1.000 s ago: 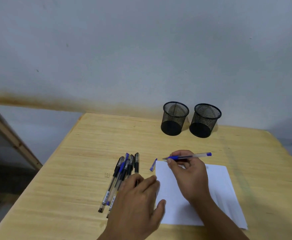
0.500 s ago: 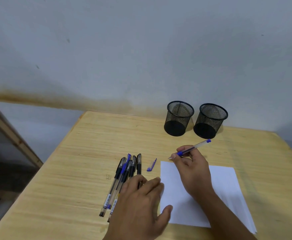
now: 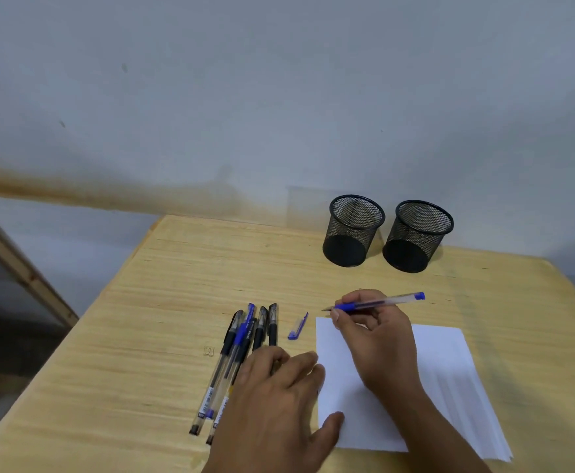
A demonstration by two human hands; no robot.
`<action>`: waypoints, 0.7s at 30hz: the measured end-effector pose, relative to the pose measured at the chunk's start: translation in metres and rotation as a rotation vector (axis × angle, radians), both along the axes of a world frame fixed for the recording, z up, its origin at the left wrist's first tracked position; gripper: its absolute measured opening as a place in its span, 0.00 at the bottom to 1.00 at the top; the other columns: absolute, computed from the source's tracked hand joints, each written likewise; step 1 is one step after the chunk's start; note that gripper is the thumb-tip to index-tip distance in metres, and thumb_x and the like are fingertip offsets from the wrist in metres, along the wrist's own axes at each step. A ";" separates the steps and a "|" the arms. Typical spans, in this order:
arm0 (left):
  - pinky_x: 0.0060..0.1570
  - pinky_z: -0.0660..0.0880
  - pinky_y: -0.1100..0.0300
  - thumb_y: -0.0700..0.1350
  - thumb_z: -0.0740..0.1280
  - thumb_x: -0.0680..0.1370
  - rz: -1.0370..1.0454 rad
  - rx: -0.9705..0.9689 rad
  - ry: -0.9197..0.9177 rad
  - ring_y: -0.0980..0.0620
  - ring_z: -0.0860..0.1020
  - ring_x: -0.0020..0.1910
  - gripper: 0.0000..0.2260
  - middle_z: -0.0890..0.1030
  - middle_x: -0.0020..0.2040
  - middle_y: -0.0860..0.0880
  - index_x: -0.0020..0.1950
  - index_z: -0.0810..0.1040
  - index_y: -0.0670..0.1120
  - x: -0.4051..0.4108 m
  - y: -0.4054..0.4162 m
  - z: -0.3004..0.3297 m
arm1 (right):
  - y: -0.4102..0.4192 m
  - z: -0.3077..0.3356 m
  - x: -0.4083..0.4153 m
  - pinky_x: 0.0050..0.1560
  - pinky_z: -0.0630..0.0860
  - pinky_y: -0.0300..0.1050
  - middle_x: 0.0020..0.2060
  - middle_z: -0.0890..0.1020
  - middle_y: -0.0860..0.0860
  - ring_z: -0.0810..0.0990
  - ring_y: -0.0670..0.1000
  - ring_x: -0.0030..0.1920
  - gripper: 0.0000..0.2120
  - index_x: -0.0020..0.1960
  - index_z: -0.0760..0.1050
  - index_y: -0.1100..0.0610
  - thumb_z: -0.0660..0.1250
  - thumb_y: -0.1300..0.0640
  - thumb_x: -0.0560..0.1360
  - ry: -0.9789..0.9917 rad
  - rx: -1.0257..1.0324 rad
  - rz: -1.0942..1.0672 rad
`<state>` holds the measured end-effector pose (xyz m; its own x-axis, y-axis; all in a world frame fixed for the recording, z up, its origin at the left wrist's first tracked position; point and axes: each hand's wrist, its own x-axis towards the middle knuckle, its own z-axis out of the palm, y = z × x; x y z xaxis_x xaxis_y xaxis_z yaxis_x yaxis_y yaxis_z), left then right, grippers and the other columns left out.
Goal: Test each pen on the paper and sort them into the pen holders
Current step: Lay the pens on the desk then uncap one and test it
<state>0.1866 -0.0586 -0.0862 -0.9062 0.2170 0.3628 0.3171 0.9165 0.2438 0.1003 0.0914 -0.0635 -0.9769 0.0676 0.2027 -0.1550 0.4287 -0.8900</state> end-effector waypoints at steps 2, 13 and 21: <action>0.53 0.75 0.51 0.67 0.67 0.66 0.001 0.024 0.004 0.52 0.72 0.50 0.22 0.81 0.57 0.61 0.52 0.82 0.55 0.000 0.000 0.000 | -0.003 -0.003 0.002 0.44 0.79 0.33 0.39 0.85 0.44 0.84 0.43 0.42 0.09 0.47 0.78 0.49 0.75 0.60 0.72 -0.022 -0.003 -0.008; 0.61 0.66 0.49 0.67 0.66 0.67 0.010 0.044 -0.030 0.51 0.73 0.53 0.24 0.81 0.58 0.60 0.57 0.82 0.55 0.000 -0.001 -0.006 | -0.006 -0.008 -0.004 0.42 0.79 0.37 0.37 0.85 0.48 0.83 0.46 0.38 0.06 0.46 0.76 0.52 0.73 0.55 0.74 -0.044 0.178 -0.030; 0.60 0.69 0.48 0.67 0.66 0.68 0.002 0.058 -0.029 0.51 0.74 0.53 0.24 0.81 0.59 0.60 0.57 0.82 0.55 0.000 -0.002 -0.007 | -0.008 -0.007 -0.005 0.37 0.73 0.29 0.32 0.80 0.42 0.81 0.43 0.35 0.06 0.44 0.78 0.54 0.73 0.54 0.74 -0.045 0.227 -0.043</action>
